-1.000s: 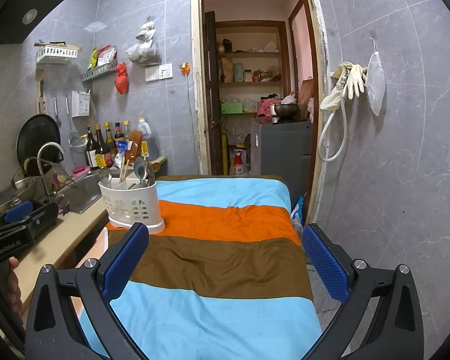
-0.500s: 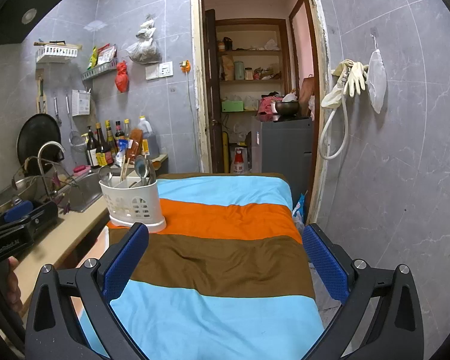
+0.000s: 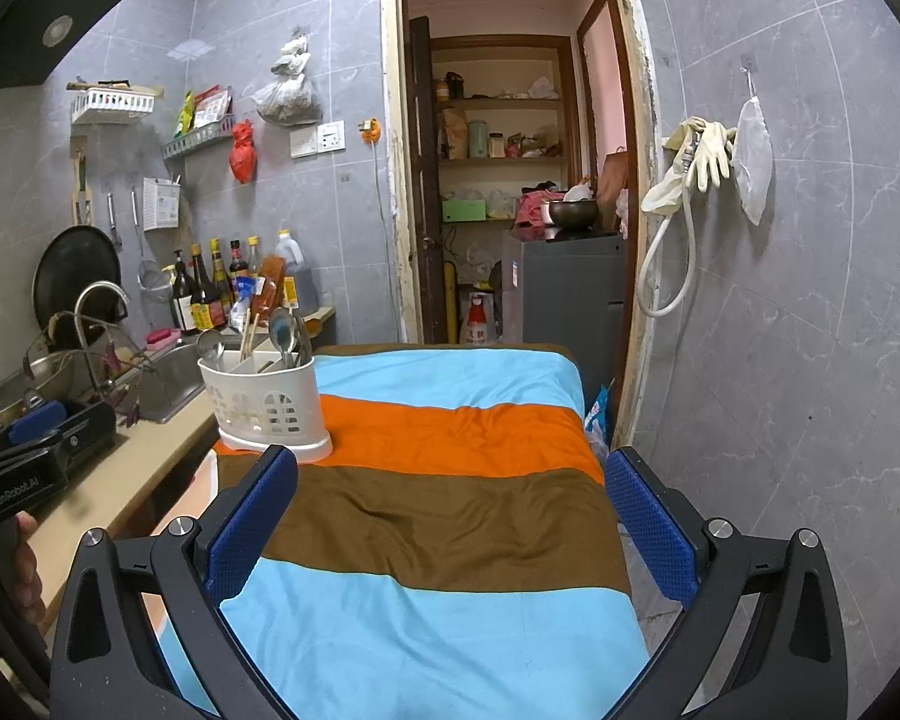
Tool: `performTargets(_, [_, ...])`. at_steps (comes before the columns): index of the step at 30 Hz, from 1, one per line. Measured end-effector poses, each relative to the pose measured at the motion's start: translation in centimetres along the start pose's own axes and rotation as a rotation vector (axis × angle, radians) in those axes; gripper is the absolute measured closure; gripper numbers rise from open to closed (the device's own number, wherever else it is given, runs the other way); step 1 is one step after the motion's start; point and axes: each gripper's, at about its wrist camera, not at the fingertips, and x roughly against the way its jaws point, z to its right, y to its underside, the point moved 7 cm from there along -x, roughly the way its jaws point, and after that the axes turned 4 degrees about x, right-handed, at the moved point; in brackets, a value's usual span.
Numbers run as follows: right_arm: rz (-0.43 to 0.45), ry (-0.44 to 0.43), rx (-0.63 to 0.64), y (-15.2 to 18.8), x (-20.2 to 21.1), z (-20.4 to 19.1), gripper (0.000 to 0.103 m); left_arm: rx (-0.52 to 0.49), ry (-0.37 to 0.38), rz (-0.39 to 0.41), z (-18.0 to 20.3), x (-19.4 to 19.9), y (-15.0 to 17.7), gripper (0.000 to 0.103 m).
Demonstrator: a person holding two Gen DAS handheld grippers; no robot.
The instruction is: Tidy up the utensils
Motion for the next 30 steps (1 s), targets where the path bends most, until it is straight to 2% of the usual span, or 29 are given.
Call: performTargets(30, [-0.006,-0.006,0.003,0.39,0.01,-0.48,0.000,0.006,-0.003,0.000,-0.30,-0.06,0.19,0.015])
